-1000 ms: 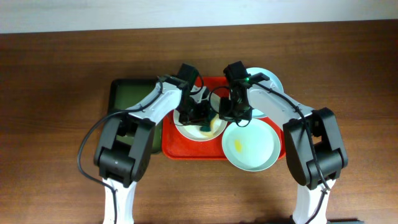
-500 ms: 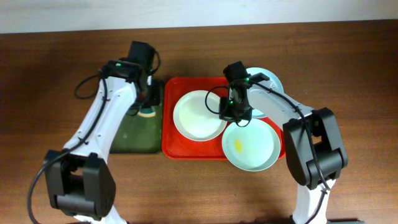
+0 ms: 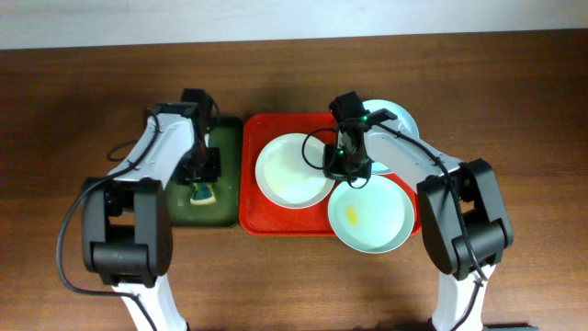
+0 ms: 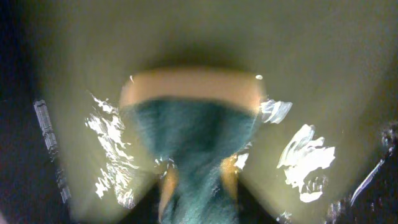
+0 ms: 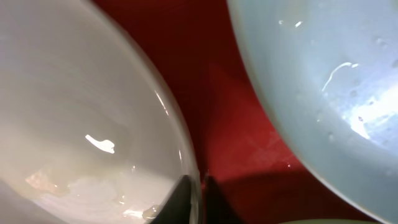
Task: Clean dirty plates on tray and stack at the side
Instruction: 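Return the sponge to the black tray and release it with left gripper, then lift the white plate with the right gripper and tilt it over the black tray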
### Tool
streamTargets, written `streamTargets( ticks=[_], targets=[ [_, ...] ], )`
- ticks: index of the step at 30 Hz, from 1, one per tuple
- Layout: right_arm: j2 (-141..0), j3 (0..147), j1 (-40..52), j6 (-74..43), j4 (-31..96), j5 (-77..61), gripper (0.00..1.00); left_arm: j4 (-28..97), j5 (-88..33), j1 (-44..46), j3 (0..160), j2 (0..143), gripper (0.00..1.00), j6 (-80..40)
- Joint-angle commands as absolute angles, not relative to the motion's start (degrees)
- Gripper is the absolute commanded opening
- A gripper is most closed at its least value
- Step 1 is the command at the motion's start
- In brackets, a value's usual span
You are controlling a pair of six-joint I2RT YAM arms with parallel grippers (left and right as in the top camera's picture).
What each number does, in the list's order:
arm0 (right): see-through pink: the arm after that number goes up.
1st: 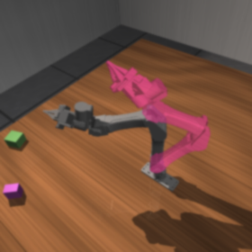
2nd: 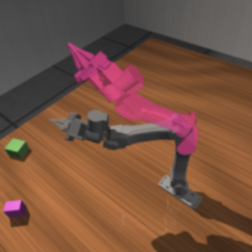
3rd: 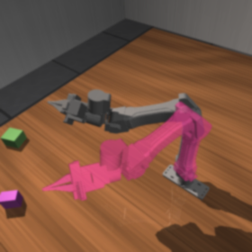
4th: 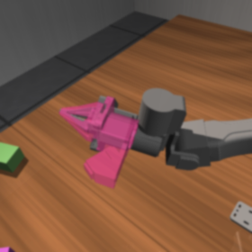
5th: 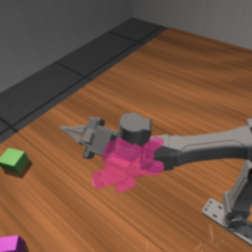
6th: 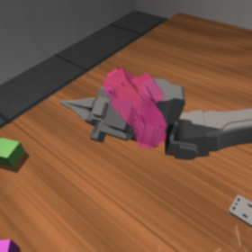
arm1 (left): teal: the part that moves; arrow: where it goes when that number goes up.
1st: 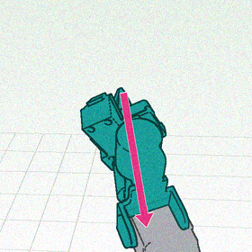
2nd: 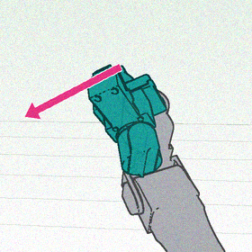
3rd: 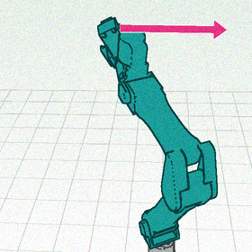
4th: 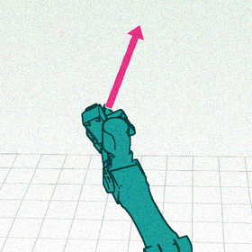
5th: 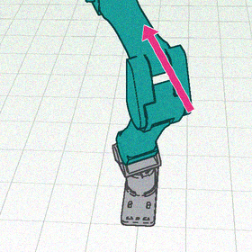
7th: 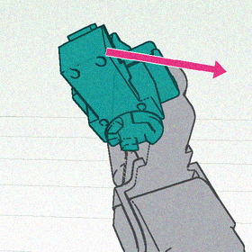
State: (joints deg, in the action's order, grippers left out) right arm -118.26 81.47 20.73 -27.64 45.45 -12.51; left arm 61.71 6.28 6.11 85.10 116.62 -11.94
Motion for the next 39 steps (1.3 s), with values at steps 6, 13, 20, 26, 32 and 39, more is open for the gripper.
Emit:
streamTargets(
  ticks=[6, 13, 20, 26, 32, 39],
  targets=[
    [-118.7, 80.9, 21.4, -27.2, 45.4, -12.8, 0.30, 66.2, -0.2, -3.8, 101.3, 102.2, 0.93, -16.4],
    [-118.7, 80.2, 21.4, -27.3, 43.9, -11.5, 0.16, 65.9, -0.3, -9.3, 101.3, 98.2, 0.99, -16.9],
    [-118.3, 88.3, 17.5, -24.7, 53.4, -20.2, 0.04, 65.9, -0.3, -9.3, 101.3, 98.2, 0.99, -16.9],
    [-118.2, 100.5, 14.9, -22.7, 67.0, -22.5, 0.04, 65.9, -0.3, -9.3, 101.3, 98.2, 0.99, -16.9],
    [-118.2, 103.7, 18.7, -29.8, 65.5, -18.7, 0.04, 65.9, -0.3, -9.2, 101.3, 98.2, 0.99, -16.9],
    [-118.2, 103.7, 32.1, -38.3, 50.0, -4.6, 0.04, 65.9, -0.3, -9.2, 101.3, 98.2, 0.99, -16.9]
  ],
)
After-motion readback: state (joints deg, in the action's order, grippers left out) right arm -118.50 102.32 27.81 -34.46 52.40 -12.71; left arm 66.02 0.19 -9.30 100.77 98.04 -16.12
